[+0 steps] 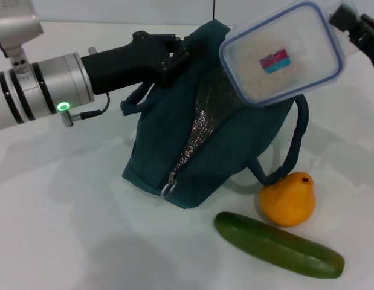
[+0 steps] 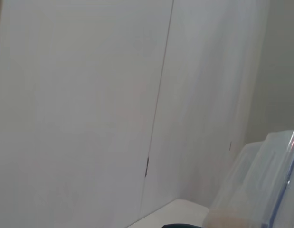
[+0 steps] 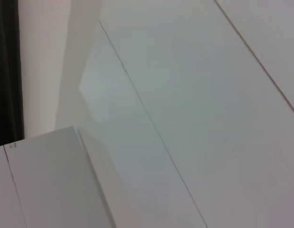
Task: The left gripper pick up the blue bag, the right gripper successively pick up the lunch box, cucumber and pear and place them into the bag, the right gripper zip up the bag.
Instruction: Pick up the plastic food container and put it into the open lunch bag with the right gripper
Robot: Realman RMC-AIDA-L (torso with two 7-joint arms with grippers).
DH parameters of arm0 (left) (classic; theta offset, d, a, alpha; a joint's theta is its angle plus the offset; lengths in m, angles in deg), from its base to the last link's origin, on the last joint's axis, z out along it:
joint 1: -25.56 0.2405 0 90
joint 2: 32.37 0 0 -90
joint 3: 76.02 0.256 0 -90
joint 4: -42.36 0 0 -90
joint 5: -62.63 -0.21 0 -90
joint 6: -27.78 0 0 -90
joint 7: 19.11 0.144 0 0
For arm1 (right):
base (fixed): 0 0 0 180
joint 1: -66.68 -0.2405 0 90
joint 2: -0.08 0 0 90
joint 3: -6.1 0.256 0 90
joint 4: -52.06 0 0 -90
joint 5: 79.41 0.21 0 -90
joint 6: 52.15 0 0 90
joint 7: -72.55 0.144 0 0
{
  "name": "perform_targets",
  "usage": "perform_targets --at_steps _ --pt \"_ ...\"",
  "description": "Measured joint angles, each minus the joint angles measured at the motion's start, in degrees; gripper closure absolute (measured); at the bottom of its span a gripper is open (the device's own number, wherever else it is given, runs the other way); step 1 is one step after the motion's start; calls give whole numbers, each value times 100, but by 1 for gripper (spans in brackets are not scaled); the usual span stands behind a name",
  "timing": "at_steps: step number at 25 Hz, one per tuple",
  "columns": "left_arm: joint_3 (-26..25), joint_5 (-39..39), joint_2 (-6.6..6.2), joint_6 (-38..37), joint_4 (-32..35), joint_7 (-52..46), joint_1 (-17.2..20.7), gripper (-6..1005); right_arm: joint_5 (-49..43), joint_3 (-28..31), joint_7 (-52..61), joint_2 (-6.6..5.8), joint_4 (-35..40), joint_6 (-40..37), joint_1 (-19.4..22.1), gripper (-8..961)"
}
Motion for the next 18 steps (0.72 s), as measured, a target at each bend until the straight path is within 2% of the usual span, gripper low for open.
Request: perform_targets --at_steps 12,18 --pt "6 0 7 20 -3 -1 -38 921 -752 -145 13 13 39 377 -335 810" --pt "5 4 8 29 -3 0 -57 921 -922 -558 11 26 5 895 -624 806"
